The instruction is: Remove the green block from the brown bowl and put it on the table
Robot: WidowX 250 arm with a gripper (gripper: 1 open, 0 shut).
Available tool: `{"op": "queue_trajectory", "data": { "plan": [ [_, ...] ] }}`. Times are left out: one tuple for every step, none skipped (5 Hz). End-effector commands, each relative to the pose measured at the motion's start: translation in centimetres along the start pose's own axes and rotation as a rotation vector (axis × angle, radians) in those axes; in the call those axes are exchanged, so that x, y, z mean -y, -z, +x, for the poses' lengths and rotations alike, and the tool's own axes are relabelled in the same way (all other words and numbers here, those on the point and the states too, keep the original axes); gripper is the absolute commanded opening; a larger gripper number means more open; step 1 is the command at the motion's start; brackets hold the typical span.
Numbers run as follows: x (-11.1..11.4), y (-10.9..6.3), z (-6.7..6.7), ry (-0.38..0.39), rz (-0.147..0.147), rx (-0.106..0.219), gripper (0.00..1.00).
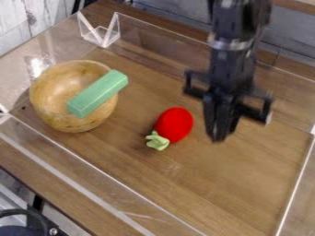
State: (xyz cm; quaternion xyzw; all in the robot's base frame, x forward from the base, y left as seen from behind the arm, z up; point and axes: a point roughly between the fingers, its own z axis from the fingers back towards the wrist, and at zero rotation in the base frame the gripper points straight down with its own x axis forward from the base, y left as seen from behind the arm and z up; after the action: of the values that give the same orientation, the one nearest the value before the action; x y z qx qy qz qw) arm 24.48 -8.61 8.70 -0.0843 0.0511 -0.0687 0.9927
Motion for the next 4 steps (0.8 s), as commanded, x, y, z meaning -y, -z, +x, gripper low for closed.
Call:
{"op": "queue_trajectory", "data": {
  "plan": [
    [0.4,0.0,0.4,0.021,0.001,0.071,0.00],
    [0.3,0.9,0.6,0.030,0.014,0.083,0.00],
    [0.5,2.0,0.2,0.012,0.022,0.090,0.00],
    [0.8,3.2,-0.4,0.016,0.037,0.100,0.00]
  ]
}}
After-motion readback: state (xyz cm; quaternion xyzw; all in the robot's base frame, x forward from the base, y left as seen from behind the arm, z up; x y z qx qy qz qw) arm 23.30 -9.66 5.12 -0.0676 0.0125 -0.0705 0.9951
